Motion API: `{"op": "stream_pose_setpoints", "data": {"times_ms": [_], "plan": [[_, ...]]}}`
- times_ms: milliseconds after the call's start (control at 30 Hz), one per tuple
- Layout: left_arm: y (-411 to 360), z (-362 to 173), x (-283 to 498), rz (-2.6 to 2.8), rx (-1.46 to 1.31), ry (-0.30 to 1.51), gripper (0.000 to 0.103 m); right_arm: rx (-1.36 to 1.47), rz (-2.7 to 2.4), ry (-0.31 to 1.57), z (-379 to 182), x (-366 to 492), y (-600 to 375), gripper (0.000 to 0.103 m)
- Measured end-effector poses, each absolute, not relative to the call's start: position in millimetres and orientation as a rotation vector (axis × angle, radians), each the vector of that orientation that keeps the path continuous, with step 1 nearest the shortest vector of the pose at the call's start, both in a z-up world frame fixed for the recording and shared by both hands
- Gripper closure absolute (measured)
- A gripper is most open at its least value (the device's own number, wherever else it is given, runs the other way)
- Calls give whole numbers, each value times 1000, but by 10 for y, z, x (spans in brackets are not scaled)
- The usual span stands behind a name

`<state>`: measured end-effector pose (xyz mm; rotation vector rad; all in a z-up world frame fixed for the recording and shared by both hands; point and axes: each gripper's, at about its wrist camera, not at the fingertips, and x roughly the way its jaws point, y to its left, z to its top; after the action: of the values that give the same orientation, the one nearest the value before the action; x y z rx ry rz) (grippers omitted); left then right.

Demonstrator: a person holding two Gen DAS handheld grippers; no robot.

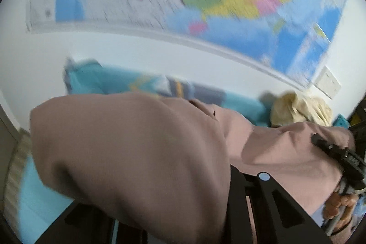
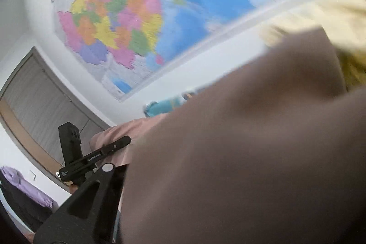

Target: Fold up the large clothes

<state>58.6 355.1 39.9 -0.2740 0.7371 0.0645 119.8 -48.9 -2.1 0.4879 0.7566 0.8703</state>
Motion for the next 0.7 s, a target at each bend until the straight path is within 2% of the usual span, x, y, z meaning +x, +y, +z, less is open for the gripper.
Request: {"op": "stream_pose_setpoints", "data": {"times_ms": [200,333,433,567,633,700], "plan": [[4330,831,803,234,-249,662,85,457,997,672,352,1582,504,86],[4944,852,910,346,-278,650,85,445,1063,651,298,1708,1160,86],[5386,634,946,444,-262,656,85,436,1119,722,-46,1727,1653,86],[5928,-82,965,556,-299,788,85,346,1126,924,-753,1627,2157,83],[6100,-395,938,570,-342,854,83,318,1126,1034,-1080,1577,2256,76],[6172,-543,872,573,-366,862,78,303,1129,1050,-1184,1498,2203,64]]}}
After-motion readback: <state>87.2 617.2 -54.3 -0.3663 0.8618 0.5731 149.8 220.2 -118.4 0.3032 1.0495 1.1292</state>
